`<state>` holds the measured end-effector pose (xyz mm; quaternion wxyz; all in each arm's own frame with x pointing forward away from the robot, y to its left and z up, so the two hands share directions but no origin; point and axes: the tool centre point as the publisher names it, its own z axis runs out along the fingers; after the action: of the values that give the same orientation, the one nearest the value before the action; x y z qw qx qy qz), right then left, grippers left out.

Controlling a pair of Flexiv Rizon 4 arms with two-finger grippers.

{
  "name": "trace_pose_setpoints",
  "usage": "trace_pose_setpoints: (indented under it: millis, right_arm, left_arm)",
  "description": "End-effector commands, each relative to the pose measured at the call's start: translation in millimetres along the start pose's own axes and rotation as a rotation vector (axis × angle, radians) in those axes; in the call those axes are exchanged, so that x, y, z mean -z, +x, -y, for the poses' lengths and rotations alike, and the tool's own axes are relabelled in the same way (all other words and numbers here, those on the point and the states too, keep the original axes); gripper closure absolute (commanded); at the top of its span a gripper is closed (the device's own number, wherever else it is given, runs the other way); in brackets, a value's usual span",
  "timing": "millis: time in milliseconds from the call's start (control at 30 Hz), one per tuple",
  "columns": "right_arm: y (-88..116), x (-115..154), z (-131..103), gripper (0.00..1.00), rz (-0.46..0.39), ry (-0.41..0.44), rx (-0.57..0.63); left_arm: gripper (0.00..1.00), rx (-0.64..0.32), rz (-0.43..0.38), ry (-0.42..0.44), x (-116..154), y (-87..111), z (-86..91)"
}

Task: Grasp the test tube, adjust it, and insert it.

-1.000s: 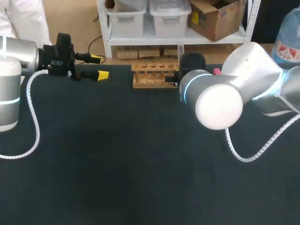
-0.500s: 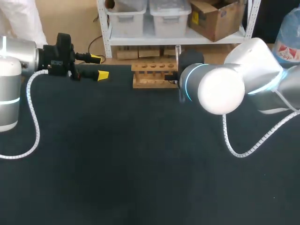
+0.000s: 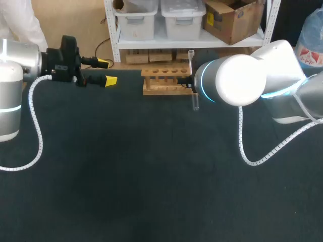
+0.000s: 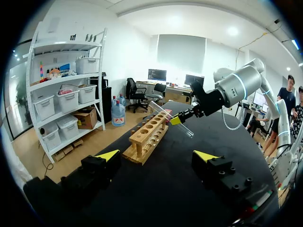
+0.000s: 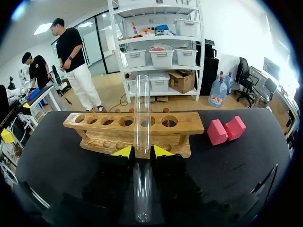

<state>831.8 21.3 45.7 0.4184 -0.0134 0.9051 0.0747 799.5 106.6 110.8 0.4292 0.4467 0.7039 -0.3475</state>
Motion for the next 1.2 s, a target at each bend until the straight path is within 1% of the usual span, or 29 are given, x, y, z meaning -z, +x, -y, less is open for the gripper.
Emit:
trace_pose_setpoints:
  millis: [33,367,500,767,900,1200]
  right_arm:
    - [0,-6,2,1.0,-0.015,-0.011,0.0]
    - [3,-6,3,1.0,-0.037,-0.022,0.001]
    - [3,-1,3,1.0,-0.031,-0.023,-0.001]
    - [-14,11,4,1.0,-0.006,-0.029,0.02]
    - [-17,7,6,1.0,-0.034,-0.034,0.033]
    - [-11,-2,12,1.0,-0.098,-0.047,0.011]
  left_arm:
    - [0.0,-0.003,0.006,-0.004,0,1.6,1.2]
    - [0.0,-0.003,0.006,-0.004,0,1.6,1.2]
    - [0.0,-0.003,0.006,-0.004,0,1.6,1.2]
    - [0.0,-0.003,0.006,-0.004,0,1.6,1.2]
    - [0.0,-0.003,0.006,-0.004,0,1.6,1.2]
    - [0.0,-0.003,0.006,-0.004,0,1.6,1.2]
